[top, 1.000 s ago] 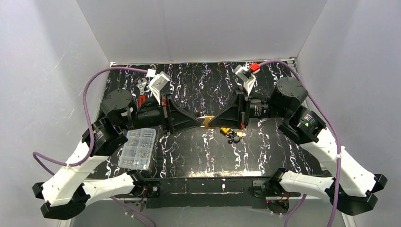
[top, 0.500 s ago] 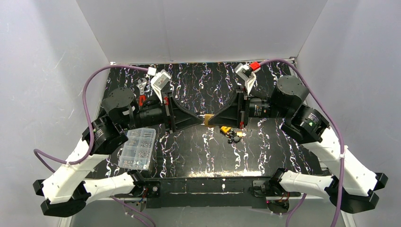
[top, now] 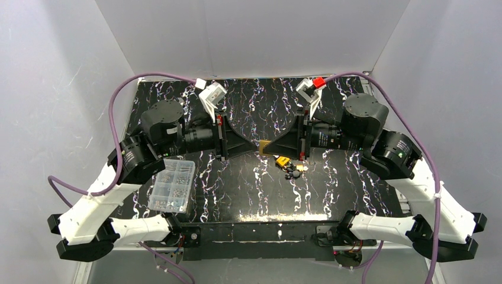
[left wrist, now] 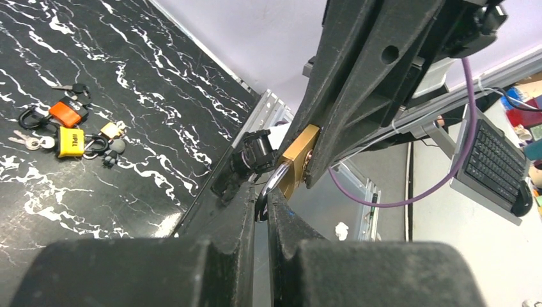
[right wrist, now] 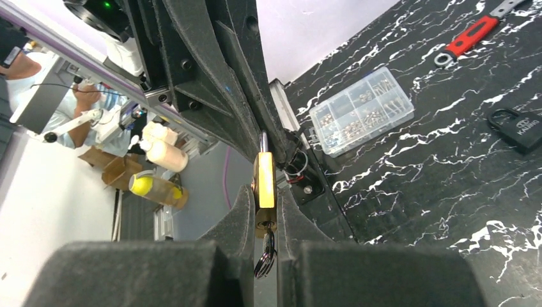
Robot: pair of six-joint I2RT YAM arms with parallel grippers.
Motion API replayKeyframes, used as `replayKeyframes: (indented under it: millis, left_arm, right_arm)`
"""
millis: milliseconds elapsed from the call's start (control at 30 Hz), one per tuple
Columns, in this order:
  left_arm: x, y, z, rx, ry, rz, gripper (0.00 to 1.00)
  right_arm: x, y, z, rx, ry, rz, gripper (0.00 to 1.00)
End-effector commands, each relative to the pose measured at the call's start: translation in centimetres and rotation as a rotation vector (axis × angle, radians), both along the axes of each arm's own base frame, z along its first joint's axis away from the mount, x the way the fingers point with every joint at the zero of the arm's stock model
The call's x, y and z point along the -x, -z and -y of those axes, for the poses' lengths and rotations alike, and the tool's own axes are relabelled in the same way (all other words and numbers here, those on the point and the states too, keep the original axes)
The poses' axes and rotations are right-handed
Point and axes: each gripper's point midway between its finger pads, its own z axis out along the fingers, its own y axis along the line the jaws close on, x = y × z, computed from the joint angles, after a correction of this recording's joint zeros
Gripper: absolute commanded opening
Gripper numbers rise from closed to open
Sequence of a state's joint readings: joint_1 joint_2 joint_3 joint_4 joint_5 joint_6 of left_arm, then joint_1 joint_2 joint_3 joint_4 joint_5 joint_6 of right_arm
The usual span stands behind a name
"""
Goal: Lock with the key
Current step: Lock the lock.
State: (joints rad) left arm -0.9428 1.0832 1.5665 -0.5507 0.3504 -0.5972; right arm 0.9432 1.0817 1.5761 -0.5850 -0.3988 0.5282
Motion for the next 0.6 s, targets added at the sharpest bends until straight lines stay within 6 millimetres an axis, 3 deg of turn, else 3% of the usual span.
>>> replayKeyframes:
  millis: [0,567]
  left_arm:
    - [2.0,-0.2,4.8,0.029,0.166,-0.043,0.0]
    - [4.9,-3.5,7.4,0.086,0.29,0.025,0.0]
  right_arm:
    - [-3.7,2.5,-5.1,0.059,0.059,0.043,0.01]
    - [-4.5,3.8,-7.5,0.08,0.042,0.011,0.01]
